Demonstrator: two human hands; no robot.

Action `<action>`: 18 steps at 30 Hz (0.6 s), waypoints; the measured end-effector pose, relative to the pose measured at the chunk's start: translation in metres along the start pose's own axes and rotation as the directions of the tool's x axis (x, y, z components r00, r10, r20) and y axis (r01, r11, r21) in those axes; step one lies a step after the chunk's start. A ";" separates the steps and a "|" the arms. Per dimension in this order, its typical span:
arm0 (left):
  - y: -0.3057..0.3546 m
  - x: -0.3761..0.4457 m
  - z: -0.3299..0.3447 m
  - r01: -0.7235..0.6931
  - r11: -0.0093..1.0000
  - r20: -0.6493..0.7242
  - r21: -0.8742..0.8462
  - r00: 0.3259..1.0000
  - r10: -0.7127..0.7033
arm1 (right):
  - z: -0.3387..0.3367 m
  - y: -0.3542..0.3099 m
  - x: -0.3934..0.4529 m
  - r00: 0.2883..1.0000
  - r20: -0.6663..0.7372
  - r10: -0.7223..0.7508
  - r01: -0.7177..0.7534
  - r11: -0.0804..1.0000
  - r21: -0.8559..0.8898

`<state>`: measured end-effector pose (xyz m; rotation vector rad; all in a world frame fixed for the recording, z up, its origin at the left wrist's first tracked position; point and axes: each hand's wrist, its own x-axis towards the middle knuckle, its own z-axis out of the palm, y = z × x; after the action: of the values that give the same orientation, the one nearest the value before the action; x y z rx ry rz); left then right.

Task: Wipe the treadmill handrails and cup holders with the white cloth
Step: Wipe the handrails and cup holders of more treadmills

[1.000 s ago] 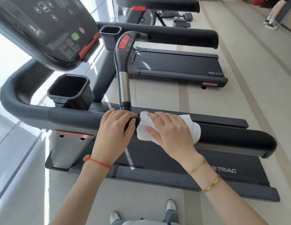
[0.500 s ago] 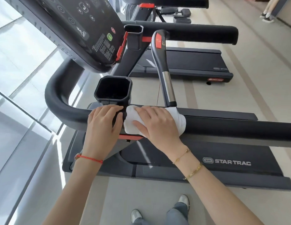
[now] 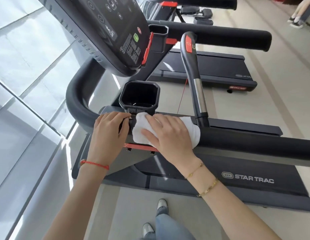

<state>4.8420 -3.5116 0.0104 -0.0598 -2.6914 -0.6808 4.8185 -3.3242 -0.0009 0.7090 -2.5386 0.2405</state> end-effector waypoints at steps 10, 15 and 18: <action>0.000 0.014 0.003 0.030 0.999 -0.020 -0.037 0.999 -0.031 | -0.006 0.020 -0.003 0.999 0.040 -0.036 0.035 0.999 0.041; 0.002 0.016 0.005 0.064 0.997 -0.054 -0.044 0.996 -0.066 | 0.002 0.012 0.001 0.986 0.059 -0.158 0.154 0.986 0.067; 0.004 0.021 0.003 0.072 0.996 -0.070 -0.056 0.995 -0.076 | -0.005 0.027 -0.012 0.974 0.004 -0.228 0.226 0.969 0.095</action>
<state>4.8224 -3.5073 0.0174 0.0502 -2.6169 -0.7630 4.8150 -3.2945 -0.0036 1.0334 -2.4459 0.2778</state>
